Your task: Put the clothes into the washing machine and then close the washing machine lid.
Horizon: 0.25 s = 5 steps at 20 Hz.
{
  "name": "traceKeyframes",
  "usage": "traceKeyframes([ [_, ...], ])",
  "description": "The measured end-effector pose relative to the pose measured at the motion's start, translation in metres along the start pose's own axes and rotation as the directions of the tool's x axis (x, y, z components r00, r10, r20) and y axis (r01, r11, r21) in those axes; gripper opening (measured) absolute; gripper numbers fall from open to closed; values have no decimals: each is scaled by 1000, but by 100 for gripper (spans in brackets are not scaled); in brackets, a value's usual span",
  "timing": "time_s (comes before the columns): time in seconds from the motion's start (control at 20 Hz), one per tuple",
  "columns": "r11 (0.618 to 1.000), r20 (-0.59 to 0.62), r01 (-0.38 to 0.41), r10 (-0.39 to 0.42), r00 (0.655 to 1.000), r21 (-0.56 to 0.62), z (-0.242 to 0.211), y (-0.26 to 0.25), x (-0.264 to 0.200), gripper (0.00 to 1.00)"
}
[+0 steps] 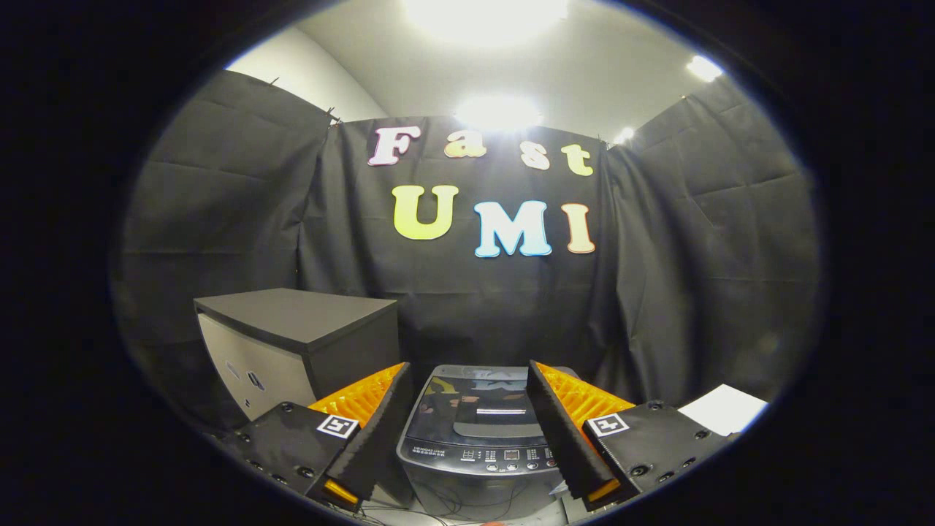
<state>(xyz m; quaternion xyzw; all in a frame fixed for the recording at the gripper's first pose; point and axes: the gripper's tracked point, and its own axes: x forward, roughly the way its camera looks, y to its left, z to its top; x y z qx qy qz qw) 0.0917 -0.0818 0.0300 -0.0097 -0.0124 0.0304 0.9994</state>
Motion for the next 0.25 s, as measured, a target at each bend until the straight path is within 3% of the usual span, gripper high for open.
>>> traceKeyframes([
  [0.25,1000,14,18,-18,1000,-9,6,0,-3,98],
])
